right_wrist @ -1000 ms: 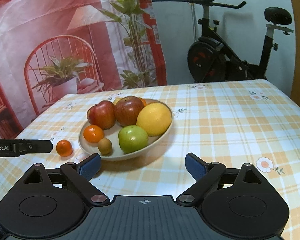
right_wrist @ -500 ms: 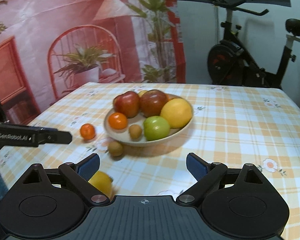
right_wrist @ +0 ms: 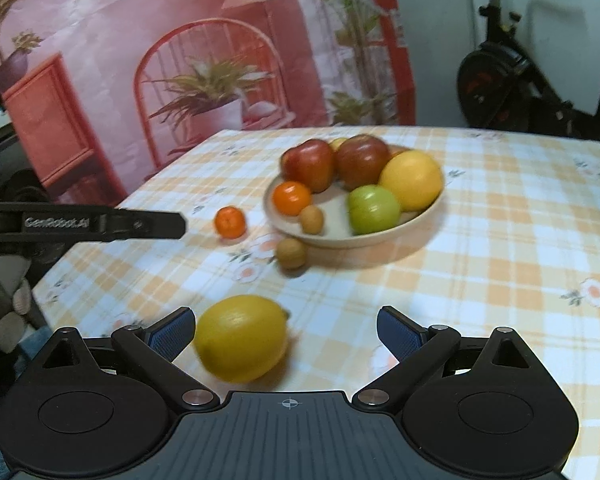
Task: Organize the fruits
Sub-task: 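Move both tools to the large yellow grapefruit on the table, then close both grippers on the yellow grapefruit and lift it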
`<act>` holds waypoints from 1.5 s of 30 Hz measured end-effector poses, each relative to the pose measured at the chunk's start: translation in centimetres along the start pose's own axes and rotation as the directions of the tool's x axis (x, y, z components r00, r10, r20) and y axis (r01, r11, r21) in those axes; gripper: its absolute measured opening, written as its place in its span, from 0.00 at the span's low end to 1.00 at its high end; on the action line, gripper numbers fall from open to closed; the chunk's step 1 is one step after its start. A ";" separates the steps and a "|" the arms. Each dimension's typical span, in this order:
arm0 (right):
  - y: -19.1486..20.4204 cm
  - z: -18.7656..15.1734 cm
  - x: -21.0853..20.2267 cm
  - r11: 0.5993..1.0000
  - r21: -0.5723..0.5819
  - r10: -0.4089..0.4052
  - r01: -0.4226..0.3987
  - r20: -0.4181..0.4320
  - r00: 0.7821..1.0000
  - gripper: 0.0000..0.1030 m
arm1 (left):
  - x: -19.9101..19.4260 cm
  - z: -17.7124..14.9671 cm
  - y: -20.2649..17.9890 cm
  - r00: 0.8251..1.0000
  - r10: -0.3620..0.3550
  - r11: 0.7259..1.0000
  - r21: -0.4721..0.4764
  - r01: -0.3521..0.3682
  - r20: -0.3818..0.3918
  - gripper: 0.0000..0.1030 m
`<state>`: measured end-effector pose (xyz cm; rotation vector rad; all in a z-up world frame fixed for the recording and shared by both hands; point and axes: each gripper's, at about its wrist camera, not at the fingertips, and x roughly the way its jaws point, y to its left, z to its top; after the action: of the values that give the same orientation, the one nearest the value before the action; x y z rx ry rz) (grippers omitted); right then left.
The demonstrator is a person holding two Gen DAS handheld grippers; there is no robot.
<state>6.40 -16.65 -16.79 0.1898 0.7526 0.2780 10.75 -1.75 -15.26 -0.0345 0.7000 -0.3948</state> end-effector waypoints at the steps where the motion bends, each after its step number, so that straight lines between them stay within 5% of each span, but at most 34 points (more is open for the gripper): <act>1: 0.1 0.0 0.2 1.000 0.003 0.011 -0.011 -0.009 1.000 0.93 | 0.0 0.0 0.0 1.000 -0.001 1.000 -0.002 0.001 -0.001 0.42; 14: 0.9 -0.7 2.5 0.994 0.014 0.110 -0.109 -0.106 0.988 0.74 | 0.6 -0.2 0.4 1.000 -0.012 1.000 -0.027 0.011 -0.022 0.42; 25: 1.2 -0.6 3.7 0.993 -0.007 0.115 -0.117 -0.132 0.985 0.58 | 1.4 -0.1 0.5 0.997 -0.044 0.998 -0.044 0.041 -0.067 0.42; 35: 3.6 -0.6 4.2 0.974 -0.215 0.045 -0.068 -0.111 0.993 0.55 | 4.5 0.5 0.5 0.943 -0.232 0.969 -0.145 0.202 -0.240 0.42; 45: 3.7 -0.8 4.0 0.971 -0.226 0.059 -0.082 -0.106 0.993 0.56 | 5.8 -0.2 0.5 0.921 -0.269 0.956 -0.192 0.221 -0.282 0.42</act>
<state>7.98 -11.79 -19.00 -0.0173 0.8053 0.4424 14.80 -3.37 -19.05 -0.2168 1.0381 -0.5935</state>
